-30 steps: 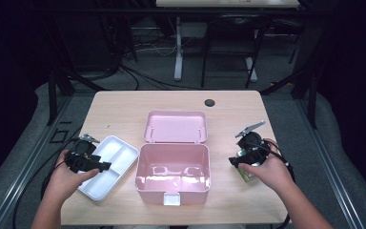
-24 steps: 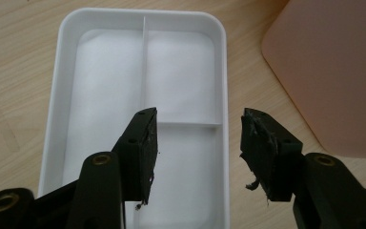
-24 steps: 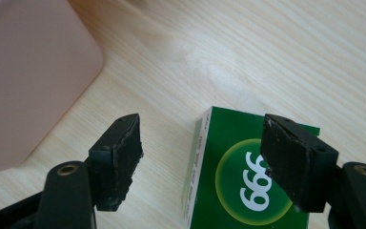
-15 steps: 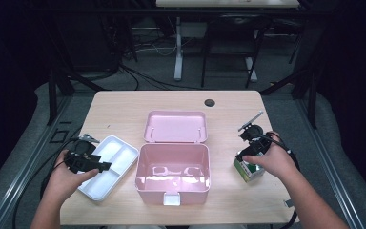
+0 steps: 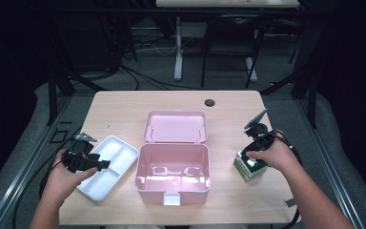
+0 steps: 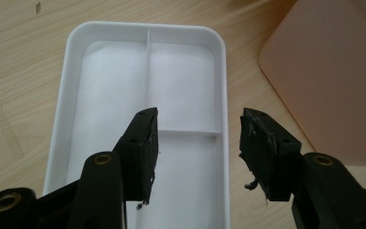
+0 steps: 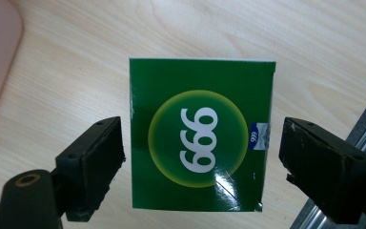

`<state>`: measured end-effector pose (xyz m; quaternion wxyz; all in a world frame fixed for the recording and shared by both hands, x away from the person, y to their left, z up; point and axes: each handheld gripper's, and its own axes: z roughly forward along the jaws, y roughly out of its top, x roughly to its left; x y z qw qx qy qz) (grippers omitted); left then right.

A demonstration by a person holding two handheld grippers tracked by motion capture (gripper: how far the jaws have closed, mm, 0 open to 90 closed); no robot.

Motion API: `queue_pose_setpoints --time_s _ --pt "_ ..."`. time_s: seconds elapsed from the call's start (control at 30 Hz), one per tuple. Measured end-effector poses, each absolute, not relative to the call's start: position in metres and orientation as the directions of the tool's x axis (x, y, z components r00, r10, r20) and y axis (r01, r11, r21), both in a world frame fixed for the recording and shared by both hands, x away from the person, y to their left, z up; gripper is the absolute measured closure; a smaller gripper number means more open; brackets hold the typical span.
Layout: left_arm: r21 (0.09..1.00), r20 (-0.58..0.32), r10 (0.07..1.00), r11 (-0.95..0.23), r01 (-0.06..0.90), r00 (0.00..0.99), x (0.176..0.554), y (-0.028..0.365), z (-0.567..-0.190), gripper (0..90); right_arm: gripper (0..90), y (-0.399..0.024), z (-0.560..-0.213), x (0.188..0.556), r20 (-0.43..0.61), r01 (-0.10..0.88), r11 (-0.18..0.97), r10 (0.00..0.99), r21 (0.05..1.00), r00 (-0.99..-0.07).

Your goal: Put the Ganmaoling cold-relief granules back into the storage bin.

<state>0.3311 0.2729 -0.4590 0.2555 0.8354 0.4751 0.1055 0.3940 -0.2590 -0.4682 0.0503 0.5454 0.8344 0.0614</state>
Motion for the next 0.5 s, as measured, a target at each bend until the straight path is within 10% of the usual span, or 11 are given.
queue_pose_setpoints --time_s 0.5 --pt "0.525 -0.074 0.848 -0.414 0.744 0.525 0.331 0.273 -0.460 49.7 14.0 -0.257 -0.481 0.396 -0.018 0.898 0.421 0.906 0.131 -0.422"
